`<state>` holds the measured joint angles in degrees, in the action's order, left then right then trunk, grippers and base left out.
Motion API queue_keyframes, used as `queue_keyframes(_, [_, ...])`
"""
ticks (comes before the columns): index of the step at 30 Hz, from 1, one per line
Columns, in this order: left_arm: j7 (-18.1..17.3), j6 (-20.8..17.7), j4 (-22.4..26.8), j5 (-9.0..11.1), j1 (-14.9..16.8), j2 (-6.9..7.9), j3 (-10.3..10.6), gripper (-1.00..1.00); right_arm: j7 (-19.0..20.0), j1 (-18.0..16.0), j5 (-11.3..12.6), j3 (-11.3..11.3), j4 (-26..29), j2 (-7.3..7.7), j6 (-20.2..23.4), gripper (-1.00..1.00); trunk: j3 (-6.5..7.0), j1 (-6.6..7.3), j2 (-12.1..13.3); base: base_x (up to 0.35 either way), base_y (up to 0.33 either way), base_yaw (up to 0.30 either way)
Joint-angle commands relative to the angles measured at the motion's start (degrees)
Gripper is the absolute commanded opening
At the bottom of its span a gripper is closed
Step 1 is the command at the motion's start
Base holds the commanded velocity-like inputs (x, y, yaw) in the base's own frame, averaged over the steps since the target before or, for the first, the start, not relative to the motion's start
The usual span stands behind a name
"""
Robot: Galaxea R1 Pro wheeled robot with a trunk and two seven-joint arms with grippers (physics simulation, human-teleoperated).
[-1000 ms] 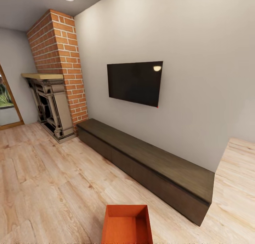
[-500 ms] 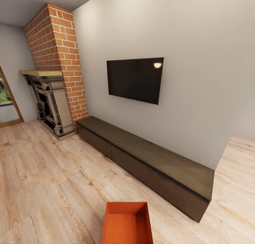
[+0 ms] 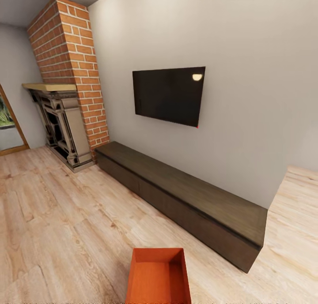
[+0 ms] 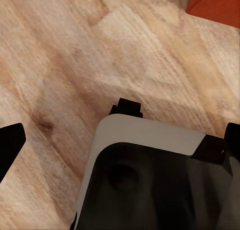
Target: Move the two storage containers from the living room to the garage. In the garage, place one container on the floor and stack the other container on top of it (either order is fine).
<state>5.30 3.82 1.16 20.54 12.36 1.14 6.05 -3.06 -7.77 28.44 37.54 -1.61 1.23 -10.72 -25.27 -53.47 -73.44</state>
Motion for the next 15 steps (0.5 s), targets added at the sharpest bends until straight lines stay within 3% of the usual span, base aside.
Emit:
queue_keyframes(1, [0.15, 0.14, -0.01, 0.45, 0.03, 0.00, 0.48, 1.00, -0.02, -0.05, 0.42, 0.47, -0.15, -0.02, -0.27, 1.00, -0.15, 0.00, -0.03, 0.000, 0.000, 0.000])
queue_keyframes(15, [0.15, 0.14, -0.01, 0.46, 0.03, 0.00, 0.46, 1.00, -0.09, -0.05, 0.38, 0.45, -0.15, -0.13, -0.33, 1.00, -1.45, 0.00, -0.03, 0.000, 0.000, 0.000])
